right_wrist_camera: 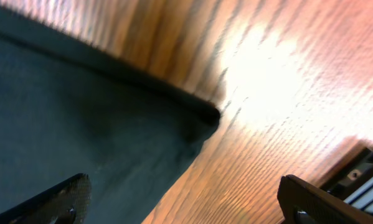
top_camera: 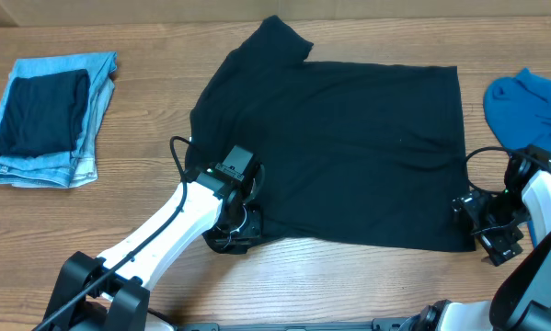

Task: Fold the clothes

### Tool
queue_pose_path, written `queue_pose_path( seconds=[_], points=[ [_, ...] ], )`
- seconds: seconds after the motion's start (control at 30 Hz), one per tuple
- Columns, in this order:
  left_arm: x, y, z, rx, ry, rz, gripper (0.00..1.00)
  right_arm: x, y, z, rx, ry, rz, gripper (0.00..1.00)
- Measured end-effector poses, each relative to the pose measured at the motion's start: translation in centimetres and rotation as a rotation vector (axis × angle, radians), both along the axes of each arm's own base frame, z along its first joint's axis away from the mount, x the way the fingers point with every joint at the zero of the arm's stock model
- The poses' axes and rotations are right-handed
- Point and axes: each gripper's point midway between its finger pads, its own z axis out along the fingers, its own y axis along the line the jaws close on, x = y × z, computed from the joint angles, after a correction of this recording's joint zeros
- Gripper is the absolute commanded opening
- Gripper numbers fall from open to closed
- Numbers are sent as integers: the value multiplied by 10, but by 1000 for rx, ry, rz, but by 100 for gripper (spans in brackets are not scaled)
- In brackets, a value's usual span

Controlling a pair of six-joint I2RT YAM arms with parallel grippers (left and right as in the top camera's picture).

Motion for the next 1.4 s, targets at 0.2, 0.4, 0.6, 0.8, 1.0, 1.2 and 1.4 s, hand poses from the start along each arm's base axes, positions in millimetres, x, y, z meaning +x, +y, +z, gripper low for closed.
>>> queue_pose_path(
  seconds=[0.2,0.4,0.6,0.8,1.0,1.2,1.4],
  points=[
    [2,3,-1,15,-14,-18,5,-2,-7,0,-46,13,-32,100],
    [2,5,-1,25,-16,-18,5,-1,-3,-14,-38,-16,-40,100],
    [2,5,-1,26,-15,-18,4,7,-5,-20,-43,-55,-20,100],
    [2,5,-1,27,-15,-18,5,12,-8,-24,-56,-85,-3,100],
    [1,5,-1,28,-12,-18,4,17,-4,-40,-49,-156,22,100],
    [-2,7,-1,34,-1,-19,4,22,-1,-42,-37,-191,41,25],
    [-5,8,-1,41,11,-19,4,22,6,-41,4,-197,44,4]
  ],
)
